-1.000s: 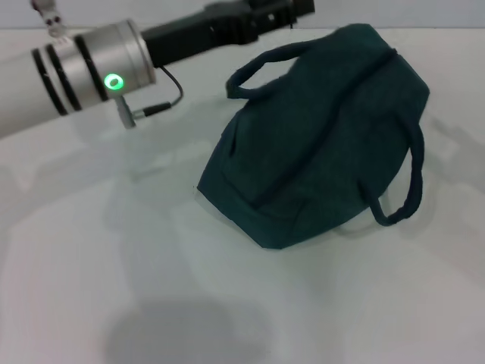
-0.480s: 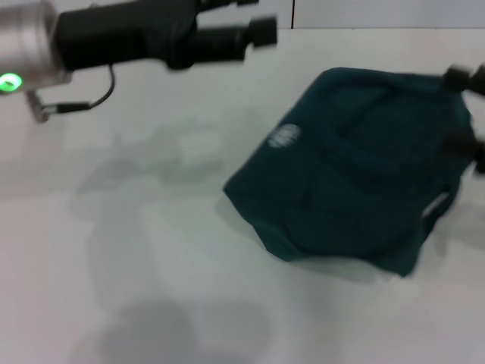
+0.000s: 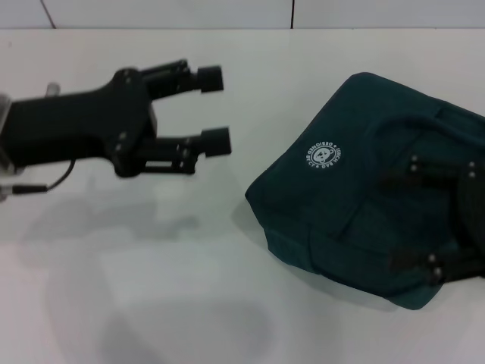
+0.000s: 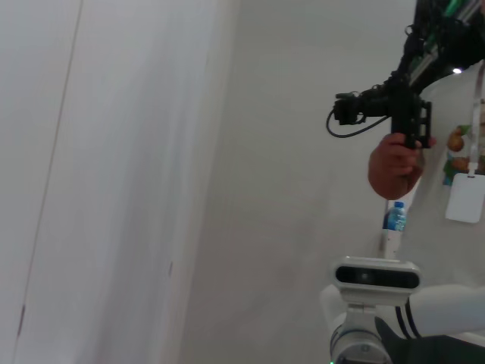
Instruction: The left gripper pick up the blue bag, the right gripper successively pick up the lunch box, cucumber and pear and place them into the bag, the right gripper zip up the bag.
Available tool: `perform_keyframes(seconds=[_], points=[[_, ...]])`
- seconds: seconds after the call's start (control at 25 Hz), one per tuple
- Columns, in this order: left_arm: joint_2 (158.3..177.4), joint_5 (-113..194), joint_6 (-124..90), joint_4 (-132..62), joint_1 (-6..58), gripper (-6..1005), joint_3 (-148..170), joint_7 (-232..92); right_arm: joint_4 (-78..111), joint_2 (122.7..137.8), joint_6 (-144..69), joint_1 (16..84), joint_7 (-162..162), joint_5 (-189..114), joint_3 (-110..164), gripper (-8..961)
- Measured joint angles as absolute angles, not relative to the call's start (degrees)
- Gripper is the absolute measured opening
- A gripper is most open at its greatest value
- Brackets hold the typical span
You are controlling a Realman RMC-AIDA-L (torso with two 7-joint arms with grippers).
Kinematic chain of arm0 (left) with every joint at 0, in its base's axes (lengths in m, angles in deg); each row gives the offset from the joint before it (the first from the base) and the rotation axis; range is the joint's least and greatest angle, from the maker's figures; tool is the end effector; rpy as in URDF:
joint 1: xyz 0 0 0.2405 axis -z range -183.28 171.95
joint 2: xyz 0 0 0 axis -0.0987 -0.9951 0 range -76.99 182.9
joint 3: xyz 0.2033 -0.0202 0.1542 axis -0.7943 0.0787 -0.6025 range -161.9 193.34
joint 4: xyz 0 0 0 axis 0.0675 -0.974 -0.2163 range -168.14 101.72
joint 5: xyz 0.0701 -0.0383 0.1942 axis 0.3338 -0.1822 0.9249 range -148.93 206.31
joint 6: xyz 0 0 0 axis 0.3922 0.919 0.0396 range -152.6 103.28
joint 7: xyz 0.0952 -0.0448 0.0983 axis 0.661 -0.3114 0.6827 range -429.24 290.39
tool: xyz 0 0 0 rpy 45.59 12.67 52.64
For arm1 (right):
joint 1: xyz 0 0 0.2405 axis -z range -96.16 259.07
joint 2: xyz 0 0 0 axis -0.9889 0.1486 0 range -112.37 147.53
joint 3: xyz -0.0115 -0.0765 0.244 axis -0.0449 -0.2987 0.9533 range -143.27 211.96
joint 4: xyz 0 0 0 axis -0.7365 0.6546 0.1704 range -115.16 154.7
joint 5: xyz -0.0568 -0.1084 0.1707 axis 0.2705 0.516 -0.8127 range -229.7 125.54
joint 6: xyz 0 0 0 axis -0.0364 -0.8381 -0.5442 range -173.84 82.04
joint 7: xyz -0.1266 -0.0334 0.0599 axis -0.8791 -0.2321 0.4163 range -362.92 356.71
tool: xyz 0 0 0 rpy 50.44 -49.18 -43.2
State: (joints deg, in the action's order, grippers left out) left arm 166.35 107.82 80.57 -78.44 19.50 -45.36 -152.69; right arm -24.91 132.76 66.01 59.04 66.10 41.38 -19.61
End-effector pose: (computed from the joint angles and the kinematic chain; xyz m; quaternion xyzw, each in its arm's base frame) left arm -0.1991 0.3024 0.0509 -0.9067 -0.0958 -0.4106 0.0123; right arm 0.2316 0.2714 0.0399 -0.9331 0.0221 0.3584 0.0180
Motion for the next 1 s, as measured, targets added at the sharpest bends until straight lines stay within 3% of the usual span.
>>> perform_keyframes(seconds=[0.36, 1.0], points=[[167.46, 109.8, 83.9, -78.1, 15.5, 881, -45.4, -147.7, -24.6, 132.84, 65.7, 59.1, 65.6, 41.3, -22.6, 872], [167.77, 115.4, 84.8, -76.6, 15.1, 881, -45.5, -147.0, -22.3, 132.93, 65.2, 58.6, 64.7, 40.6, -22.6, 872]])
